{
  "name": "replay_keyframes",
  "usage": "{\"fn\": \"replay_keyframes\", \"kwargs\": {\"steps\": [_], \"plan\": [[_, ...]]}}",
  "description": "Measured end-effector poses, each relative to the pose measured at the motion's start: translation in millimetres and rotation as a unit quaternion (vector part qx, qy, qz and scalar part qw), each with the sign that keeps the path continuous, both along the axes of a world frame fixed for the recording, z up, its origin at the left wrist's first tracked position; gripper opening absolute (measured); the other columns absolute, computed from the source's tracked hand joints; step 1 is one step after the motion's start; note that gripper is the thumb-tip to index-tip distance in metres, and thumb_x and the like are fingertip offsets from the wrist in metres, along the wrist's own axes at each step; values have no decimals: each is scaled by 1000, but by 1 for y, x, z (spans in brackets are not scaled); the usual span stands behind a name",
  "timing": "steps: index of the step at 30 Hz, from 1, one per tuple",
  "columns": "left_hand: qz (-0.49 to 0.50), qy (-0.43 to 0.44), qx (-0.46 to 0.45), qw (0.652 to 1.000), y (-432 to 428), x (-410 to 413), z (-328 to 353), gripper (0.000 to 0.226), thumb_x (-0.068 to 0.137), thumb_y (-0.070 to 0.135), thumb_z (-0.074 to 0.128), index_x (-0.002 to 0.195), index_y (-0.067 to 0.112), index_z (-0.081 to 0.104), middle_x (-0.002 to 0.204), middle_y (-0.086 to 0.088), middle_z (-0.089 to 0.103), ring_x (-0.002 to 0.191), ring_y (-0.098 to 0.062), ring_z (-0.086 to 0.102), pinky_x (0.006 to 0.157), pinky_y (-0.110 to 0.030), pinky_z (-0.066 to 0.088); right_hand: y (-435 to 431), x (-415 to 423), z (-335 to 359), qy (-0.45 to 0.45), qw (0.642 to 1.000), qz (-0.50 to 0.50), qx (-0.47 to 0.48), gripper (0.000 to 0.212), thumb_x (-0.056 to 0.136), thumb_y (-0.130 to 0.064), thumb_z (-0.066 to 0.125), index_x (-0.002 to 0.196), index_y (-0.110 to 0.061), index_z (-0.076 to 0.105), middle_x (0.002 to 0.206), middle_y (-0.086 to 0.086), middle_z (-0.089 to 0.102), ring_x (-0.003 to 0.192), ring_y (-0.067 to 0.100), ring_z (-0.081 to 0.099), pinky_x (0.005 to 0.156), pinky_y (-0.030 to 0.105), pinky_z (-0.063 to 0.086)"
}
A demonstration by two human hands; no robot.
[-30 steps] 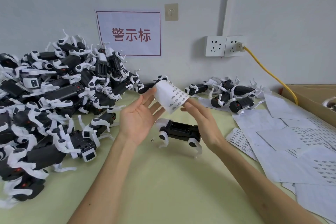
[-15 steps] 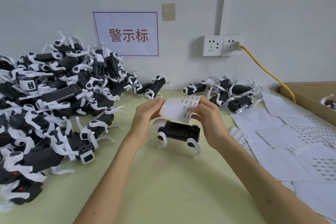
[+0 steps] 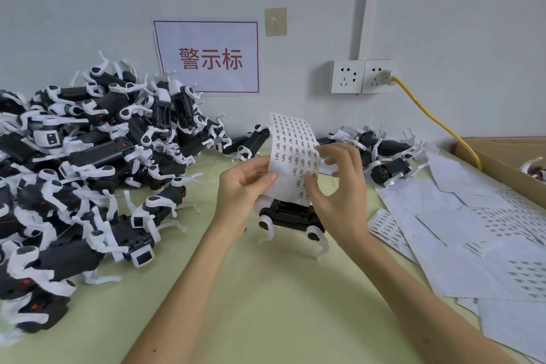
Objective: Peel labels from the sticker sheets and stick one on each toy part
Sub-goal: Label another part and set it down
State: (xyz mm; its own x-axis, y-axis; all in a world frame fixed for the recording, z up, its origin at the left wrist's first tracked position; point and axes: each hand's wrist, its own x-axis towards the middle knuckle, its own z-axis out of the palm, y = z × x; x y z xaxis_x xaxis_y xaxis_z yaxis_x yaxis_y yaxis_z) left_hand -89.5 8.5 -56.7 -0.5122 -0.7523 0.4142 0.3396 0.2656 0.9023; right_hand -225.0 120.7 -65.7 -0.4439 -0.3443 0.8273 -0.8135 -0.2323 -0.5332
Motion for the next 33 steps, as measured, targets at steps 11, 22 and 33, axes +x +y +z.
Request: {"fn": "replay_keyframes", "kwargs": {"steps": [11,22,33], "plan": [[14,-8,-79,997,18,-2,8,27,83,18,73,86,45,81,88,9,79,84,-5,73,73,-15,52,4,13,2,78,997,3,-24,24,90,-28,72,113,-21,74,117,-6,65,111,20,58,97,24,39],[26,-10,-194,981,27,-6,8,31,88,18,73,87,49,73,75,22,68,67,0,60,64,-11,44,2,11,-1,52,997,20,-48,14,89,-17,74,103,-15,76,105,-3,66,101,15,62,85,24,49],[36,-58,-211,975,29,-8,4,43,94,-9,64,97,34,67,77,29,65,73,0,56,72,-18,45,3,8,1,56,996,0,-65,5,89,-6,75,90,-9,79,90,-1,71,86,15,65,77,23,50]]}}
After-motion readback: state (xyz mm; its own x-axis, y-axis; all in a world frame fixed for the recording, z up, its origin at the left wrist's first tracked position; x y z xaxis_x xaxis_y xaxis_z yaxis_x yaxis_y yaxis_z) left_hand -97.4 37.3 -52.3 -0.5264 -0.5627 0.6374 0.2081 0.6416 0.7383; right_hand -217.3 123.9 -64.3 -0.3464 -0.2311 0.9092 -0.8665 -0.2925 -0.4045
